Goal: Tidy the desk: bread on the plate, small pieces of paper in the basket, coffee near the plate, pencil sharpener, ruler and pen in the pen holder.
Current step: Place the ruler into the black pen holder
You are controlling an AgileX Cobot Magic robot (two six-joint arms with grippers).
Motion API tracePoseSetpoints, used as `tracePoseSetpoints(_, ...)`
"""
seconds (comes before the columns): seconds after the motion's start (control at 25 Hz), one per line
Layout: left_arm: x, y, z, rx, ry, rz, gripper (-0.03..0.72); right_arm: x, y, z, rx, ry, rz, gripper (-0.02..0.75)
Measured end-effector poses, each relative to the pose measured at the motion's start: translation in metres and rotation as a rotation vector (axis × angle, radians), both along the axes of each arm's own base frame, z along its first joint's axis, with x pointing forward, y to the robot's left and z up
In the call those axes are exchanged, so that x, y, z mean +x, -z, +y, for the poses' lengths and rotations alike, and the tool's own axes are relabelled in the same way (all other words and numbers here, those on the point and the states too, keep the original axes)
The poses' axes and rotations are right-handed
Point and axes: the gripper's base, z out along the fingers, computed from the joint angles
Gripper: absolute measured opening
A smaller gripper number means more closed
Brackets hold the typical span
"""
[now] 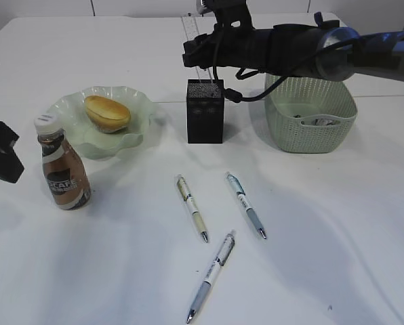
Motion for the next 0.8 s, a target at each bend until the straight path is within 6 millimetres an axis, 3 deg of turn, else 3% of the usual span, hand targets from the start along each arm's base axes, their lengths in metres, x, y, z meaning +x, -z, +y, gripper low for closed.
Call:
tracePoseSetpoints(0.64,-0.0002,0.0005,0.0000,0.000,0.000,0.002,0.340,-0.0007,-0.0007,0.0022,-0.008,-0.030,-0.018,0.304)
tracePoseSetpoints(0.8,-0.0002,0.0005,0.0000,0.000,0.000,0.002,0.340,-0.0007,-0.0008,0.0023,-0.007,-0.032,-0.018,0.362)
